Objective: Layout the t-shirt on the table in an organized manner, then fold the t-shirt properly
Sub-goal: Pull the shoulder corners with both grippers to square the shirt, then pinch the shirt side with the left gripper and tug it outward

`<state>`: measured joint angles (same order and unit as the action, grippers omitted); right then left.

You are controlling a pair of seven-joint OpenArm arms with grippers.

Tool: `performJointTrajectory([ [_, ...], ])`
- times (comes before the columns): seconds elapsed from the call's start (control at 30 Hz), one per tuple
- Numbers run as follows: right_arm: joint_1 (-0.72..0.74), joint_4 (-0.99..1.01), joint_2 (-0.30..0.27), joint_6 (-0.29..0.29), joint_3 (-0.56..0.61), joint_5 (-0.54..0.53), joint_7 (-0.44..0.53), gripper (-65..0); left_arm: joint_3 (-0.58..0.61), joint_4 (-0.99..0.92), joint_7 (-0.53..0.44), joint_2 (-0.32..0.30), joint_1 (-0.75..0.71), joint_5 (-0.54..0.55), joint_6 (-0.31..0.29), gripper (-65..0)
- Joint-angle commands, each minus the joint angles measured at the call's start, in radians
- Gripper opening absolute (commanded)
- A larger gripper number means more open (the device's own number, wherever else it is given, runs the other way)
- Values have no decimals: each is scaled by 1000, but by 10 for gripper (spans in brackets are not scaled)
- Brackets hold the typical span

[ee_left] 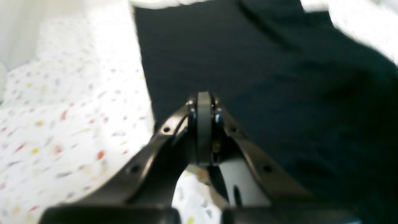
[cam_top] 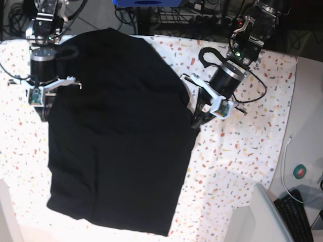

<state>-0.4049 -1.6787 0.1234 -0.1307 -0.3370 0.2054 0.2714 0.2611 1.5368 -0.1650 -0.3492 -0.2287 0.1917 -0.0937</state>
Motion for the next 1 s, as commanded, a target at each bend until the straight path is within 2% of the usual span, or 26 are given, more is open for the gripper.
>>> performJointTrajectory([
  [0.0, 13, -36, -4, -1, 2, -8, 16, -650, -18, 37, -40, -1, 28, 10, 7, -650],
  [0.27, -16, -176, -3, -1, 2, -8, 16, -650, -55, 109, -40, -7, 15, 10, 4, -650],
  [0.97, -15, -174, -3, -1, 0, -8, 15, -650, -56, 113, -40, -31, 16, 10, 5, -650],
])
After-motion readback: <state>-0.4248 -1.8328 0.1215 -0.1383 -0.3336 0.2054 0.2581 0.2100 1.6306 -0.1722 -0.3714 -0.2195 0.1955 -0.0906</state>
